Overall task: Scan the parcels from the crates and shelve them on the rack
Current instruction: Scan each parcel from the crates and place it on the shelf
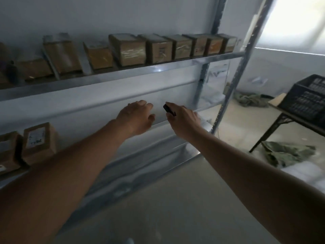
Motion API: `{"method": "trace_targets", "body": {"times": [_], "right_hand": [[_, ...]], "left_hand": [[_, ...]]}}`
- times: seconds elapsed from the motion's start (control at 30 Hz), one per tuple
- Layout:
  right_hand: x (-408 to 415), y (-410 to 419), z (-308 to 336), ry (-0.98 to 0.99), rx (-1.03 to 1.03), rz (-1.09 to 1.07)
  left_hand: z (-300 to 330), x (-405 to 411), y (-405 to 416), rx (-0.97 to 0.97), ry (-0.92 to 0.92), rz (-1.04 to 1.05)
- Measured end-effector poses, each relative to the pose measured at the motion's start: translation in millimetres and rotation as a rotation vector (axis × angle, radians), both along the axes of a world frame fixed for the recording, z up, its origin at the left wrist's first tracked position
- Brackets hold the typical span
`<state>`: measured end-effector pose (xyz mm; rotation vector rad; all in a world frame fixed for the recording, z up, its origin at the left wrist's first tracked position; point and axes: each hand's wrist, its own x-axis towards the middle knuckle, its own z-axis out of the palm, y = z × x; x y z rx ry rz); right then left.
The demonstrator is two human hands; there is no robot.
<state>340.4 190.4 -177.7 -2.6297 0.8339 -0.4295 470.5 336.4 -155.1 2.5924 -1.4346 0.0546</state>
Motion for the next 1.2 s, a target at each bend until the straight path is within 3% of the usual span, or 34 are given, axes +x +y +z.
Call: {"method": "trace_targets", "body": {"times": [0.33,0.8,1.2], "right_hand": [[-138.2,-140.9,31.8,-0.064,-0.019,-0.284],[-263.2,-355.1,42.1,-0.1,-0.06,-0.677],[-436.8,-538.1,46.8,-0.124,-0.037,-0.894]], "left_hand": [[34.9,-97.1,-185.6,-0.048,-0.024,-0.286],[44.0,-200.1,-482.0,-0.055,-0.066,-0.685],[48.8,-374.7,-719.0,-0.085,-0.045,-0.931]]}}
